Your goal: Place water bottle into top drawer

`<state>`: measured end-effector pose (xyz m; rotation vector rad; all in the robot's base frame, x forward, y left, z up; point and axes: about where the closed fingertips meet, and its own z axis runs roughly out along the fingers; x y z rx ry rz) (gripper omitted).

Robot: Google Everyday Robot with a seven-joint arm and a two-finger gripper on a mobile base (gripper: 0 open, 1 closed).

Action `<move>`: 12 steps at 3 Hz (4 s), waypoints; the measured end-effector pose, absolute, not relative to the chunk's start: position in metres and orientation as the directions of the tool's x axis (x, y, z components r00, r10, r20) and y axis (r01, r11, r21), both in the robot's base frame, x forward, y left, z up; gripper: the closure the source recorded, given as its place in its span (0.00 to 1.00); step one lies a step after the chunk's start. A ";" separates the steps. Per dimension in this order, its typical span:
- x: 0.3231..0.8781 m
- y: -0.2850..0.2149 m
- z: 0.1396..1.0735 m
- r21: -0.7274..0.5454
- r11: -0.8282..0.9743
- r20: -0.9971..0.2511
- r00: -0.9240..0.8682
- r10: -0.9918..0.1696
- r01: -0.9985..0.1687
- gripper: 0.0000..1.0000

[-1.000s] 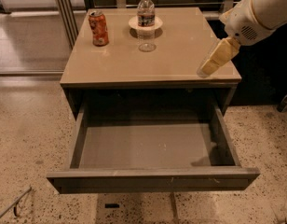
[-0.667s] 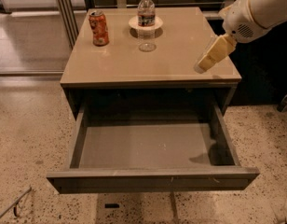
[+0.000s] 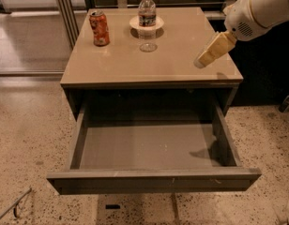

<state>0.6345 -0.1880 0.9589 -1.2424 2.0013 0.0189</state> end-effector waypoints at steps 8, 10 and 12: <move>0.833 -0.108 0.949 -0.216 0.676 -0.915 -0.097 -0.392 -0.705 0.00; 0.841 -0.065 0.945 -0.223 0.675 -0.929 -0.056 -0.365 -0.703 0.00; 0.855 -0.032 0.927 -0.212 0.698 -0.923 -0.095 -0.374 -0.684 0.00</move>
Offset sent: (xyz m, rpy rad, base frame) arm 0.1589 0.0169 0.0192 0.2490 -0.1939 -0.1033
